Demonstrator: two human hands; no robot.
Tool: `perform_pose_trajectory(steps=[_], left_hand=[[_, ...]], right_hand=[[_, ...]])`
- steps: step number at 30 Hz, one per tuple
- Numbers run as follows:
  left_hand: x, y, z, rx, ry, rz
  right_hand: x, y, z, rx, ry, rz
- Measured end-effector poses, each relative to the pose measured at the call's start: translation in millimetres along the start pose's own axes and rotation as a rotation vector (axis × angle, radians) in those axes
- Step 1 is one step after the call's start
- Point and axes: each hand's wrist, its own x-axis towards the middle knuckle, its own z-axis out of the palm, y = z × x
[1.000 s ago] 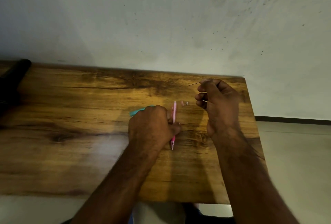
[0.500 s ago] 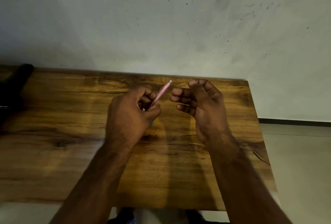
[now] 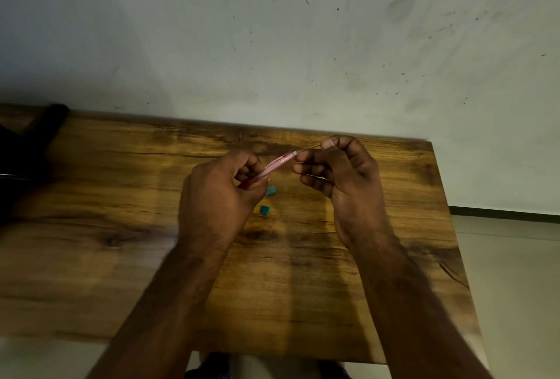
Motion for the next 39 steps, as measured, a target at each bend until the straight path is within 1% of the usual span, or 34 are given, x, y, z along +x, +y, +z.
perform_pose_trajectory(steps=[12, 18, 25, 30, 33, 35, 39], left_hand=[[0.9, -3.8, 2.4, 0.012, -0.012, -0.018], [0.5, -3.3, 3.8, -0.014, -0.009, -0.001], [1.0, -3.5, 1.7, -0.036, -0.010, 0.011], [1.7, -4.0, 0.6, -0.053, 0.006, 0.027], [2.1, -4.2, 1.1, -0.053, 0.004, 0.032], [2.3, -4.7, 1.3, -0.046, -0.001, 0.033], [2.2, -5.7, 1.5, -0.047, 0.005, 0.033]], right_hand=[[3.2, 10.2, -2.7, -0.047, -0.033, -0.050], [4.7, 14.7, -3.9, -0.160, -0.050, -0.086], [5.1, 15.8, -6.3, -0.222, -0.066, -0.029], [7.8, 11.8, -11.5, -0.210, -0.001, 0.001], [9.1, 8.9, -14.4, -0.143, 0.057, 0.010], [9.0, 9.2, -14.5, -0.123, 0.060, 0.010], [8.8, 12.2, -12.8, -0.148, 0.089, -0.063]])
